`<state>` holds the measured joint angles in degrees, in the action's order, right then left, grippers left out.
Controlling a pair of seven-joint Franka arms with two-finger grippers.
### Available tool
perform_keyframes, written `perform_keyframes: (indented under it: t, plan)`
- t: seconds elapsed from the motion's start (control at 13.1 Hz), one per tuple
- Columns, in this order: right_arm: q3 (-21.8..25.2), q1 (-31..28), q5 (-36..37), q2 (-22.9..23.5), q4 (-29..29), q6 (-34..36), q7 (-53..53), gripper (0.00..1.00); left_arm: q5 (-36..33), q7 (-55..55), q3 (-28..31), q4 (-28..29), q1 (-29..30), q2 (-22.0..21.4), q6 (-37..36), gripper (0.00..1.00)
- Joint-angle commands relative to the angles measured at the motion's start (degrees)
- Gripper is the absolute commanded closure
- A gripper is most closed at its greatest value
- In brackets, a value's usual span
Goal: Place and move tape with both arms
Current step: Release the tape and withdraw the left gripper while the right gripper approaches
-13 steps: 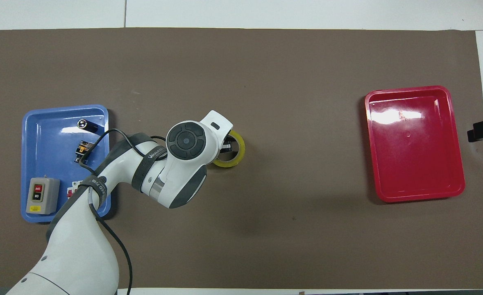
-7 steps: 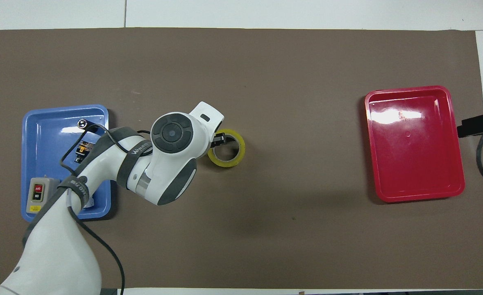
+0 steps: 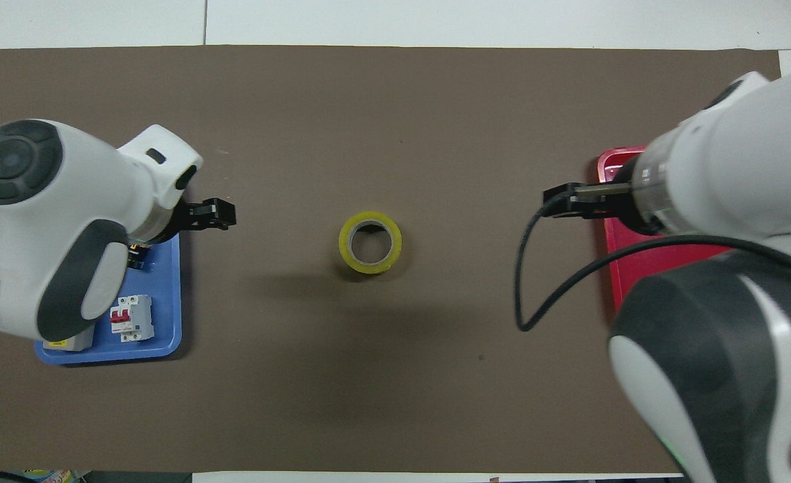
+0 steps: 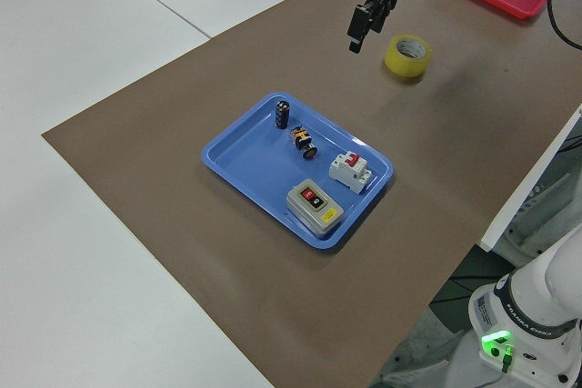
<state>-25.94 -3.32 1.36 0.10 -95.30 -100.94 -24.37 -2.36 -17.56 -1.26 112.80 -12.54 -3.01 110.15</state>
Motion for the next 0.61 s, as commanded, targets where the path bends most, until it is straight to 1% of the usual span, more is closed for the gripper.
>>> perform_keyframes:
  t: [0.0, 0.15, 0.23, 0.3, 0.38, 0.46, 0.53]
  plan:
    - [-5.69, -0.73, 2.23, 6.65, -2.94, -10.19, -9.00, 0.00, 0.42, 9.53, -0.06, -2.22, 7.50, -2.36, -4.93, 0.00]
    - [-9.46, -0.46, 6.71, 10.60, -6.81, -18.72, -14.80, 0.00, 3.84, 15.52, 0.03, -8.88, 11.81, -0.96, -11.33, 0.00]
    - [-9.83, -0.20, 9.16, 11.58, -10.14, -23.99, -17.88, 0.00, 4.64, 17.46, 0.12, -11.96, 13.49, -0.25, -13.89, 0.00]
    - [-9.92, 0.85, 10.75, 12.81, -12.43, -27.08, -18.61, 0.00, 4.73, 18.69, 0.21, -14.52, 14.11, 0.01, -16.44, 0.00]
    - [-10.01, 2.17, 11.81, 14.64, -12.72, -27.90, -20.18, 0.00, 4.73, 19.40, 0.21, -16.98, 14.81, 0.37, -18.46, 0.00]
    - [-10.01, 3.66, 14.44, 16.93, -12.37, -28.17, -22.81, 0.00, 4.73, 19.50, 0.21, -19.87, 15.17, 0.98, -20.83, 0.00]
    - [-10.09, 5.41, 19.86, 19.73, -12.02, -28.34, -27.10, 0.00, 4.47, 19.50, 0.21, -22.69, 15.26, 2.03, -23.38, 0.00]
